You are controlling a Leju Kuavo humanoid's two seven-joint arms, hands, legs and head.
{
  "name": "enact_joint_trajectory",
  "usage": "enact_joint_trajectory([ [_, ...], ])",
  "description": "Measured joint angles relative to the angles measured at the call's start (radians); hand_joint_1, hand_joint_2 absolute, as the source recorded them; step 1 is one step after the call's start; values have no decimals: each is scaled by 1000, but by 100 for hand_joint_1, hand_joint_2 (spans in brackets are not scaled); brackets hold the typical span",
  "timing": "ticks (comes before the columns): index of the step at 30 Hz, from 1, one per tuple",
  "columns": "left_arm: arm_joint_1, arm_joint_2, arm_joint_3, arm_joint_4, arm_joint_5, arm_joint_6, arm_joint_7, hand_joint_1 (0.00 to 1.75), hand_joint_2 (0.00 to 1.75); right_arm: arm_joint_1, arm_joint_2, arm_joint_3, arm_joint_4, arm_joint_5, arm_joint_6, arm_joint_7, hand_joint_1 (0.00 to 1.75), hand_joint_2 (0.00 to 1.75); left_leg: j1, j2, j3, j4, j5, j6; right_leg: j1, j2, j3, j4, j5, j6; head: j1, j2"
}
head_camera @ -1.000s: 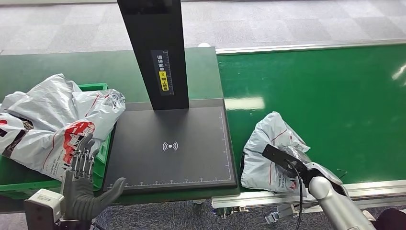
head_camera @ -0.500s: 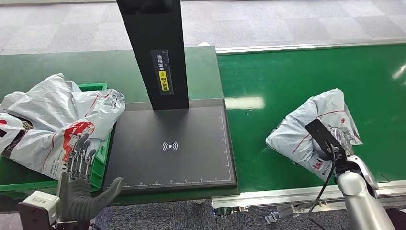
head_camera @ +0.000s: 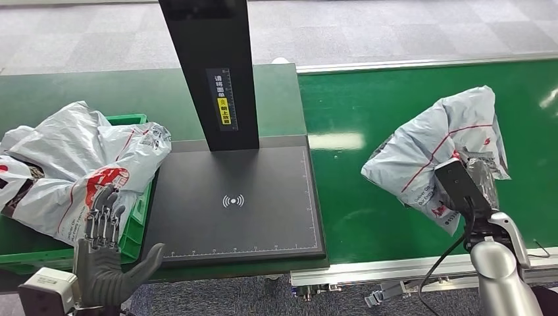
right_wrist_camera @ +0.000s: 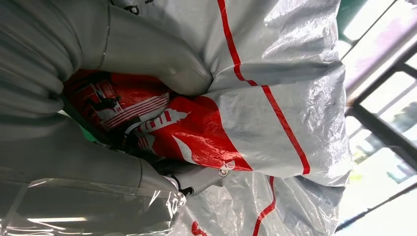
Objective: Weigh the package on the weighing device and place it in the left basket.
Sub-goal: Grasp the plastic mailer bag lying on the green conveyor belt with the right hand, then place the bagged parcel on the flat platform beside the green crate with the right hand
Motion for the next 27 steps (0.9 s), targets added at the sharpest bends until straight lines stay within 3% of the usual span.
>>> enact_joint_trajectory([
  [7, 0, 0, 0, 1, 5, 2, -11, 0, 175, 98, 63, 107, -272, -92, -90, -157, 174, 175, 0, 0, 0, 0, 0, 0, 0, -1, 0, 0, -1, 0, 0, 0],
  [11, -1, 0, 0, 4, 8, -3, -20, 0, 175, 139, 80, 172, -377, -106, -106, -190, 173, 175, 0, 0, 0, 0, 0, 0, 0, 0, 0, 0, -1, 0, 0, 0],
  [27, -24, 6, -19, 30, 22, -8, -24, 0, 175, 133, 85, 410, -408, -14, -15, -217, 175, 175, 0, 0, 1, 0, 0, -1, 0, 0, 1, 0, 0, 0, 0, 0],
])
